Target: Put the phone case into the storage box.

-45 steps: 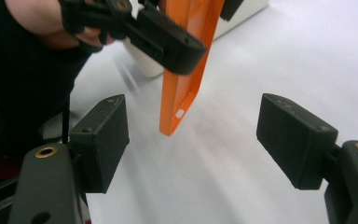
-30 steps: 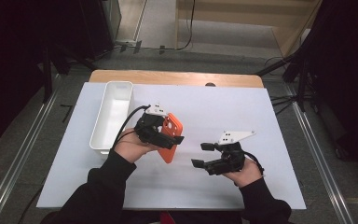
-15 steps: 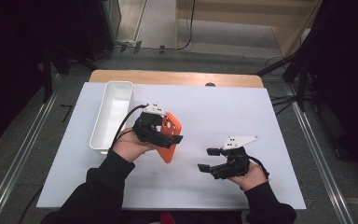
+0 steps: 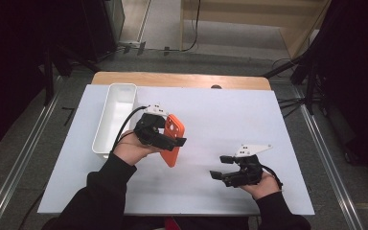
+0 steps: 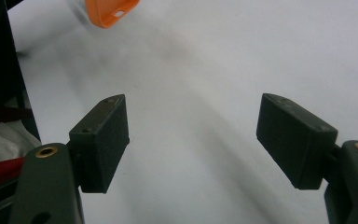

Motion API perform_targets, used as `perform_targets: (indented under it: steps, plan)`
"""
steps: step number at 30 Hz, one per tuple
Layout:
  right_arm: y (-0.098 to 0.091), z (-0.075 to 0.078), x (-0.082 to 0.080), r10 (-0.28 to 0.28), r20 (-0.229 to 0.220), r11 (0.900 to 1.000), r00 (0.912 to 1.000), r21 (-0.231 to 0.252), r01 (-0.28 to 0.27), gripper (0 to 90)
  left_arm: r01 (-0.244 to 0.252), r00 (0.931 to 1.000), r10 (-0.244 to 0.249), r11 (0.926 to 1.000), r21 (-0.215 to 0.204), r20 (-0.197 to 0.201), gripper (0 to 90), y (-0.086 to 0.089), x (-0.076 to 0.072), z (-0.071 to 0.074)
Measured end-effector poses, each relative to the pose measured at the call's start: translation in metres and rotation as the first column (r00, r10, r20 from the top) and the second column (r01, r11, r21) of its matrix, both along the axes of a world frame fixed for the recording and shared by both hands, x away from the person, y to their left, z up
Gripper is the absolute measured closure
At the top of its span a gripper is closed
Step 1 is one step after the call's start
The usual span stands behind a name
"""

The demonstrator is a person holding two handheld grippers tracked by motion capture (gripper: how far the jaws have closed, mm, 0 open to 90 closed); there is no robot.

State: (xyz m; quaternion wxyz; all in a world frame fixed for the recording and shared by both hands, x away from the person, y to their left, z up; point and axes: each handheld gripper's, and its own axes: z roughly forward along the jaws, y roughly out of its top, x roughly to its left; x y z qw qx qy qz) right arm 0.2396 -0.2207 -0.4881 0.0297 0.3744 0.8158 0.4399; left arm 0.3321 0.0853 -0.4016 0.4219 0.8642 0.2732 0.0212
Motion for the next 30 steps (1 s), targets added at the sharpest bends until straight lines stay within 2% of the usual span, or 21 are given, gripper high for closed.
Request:
perform_targets:
  steps: [5,18,23,25,30]
  plan:
    - [-0.004,-0.004,-0.005,-0.021,-0.010,0.9998,0.9997,-0.003,0.021,23.8,0.004,1.0000,-0.004,1.0000,0.000,-0.006,15.5,0.002,0.000,0.001]
    - [-0.011,-0.012,-0.011,-0.060,-0.002,0.9976,0.9982,-0.035,0.060,23.8,0.004,0.9999,-0.004,1.0000,-0.001,-0.014,15.5,0.008,0.002,0.005]
    - [-0.013,-0.012,-0.012,-0.078,0.008,0.9963,0.9969,-0.037,0.078,23.8,0.001,0.9999,-0.001,1.0000,-0.006,-0.017,15.5,0.014,0.003,0.009]
    - [-0.013,-0.012,-0.011,-0.083,0.009,0.9961,0.9965,-0.030,0.083,23.8,0.002,0.9995,-0.003,1.0000,-0.006,-0.030,15.5,0.017,0.004,0.012]
    - [-0.013,-0.013,-0.011,-0.085,-0.002,0.9960,0.9964,-0.028,0.085,23.8,0.010,0.9992,-0.011,0.9999,-0.009,-0.040,15.4,0.025,0.004,0.020]
